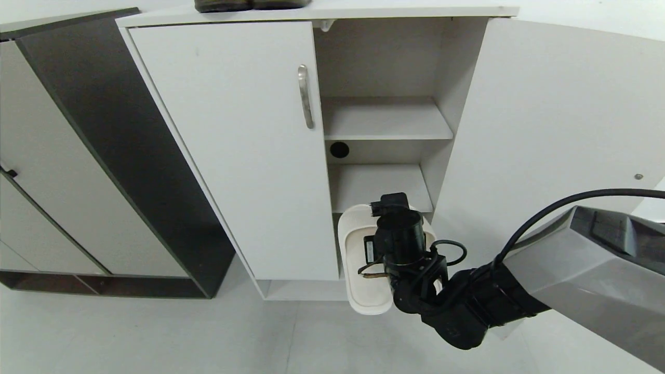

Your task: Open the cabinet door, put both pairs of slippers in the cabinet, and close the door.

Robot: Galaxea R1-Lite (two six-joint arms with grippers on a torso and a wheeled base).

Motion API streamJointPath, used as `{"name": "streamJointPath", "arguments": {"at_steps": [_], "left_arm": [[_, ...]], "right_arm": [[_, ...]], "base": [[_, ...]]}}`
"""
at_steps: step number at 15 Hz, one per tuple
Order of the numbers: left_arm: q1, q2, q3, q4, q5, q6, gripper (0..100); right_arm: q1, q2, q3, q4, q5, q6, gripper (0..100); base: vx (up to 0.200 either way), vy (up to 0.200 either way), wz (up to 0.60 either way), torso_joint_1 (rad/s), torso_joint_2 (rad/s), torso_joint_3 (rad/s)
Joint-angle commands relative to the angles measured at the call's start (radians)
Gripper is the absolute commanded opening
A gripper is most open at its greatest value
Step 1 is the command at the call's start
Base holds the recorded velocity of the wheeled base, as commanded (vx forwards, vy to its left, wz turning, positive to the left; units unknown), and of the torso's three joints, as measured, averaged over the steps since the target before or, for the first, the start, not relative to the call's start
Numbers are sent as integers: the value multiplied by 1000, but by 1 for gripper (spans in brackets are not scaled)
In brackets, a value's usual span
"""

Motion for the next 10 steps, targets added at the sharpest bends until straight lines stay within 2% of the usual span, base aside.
{"name": "streamJointPath", "arguments": {"at_steps": [1, 6, 10], "left_arm": [[0, 3, 0, 0, 0, 2, 0], [0, 3, 0, 0, 0, 2, 0], [0, 3, 0, 0, 0, 1, 0]], "right_arm": [[-3, 17, 0, -20, -2, -17, 0], [-12, 11, -30, -34, -13, -33, 0], [-15, -3, 22, -180, -13, -120, 0]], "base": [[0, 0, 0, 2, -2, -198], [0, 0, 0, 0, 4, -195], [0, 0, 0, 2, 5, -112]]}}
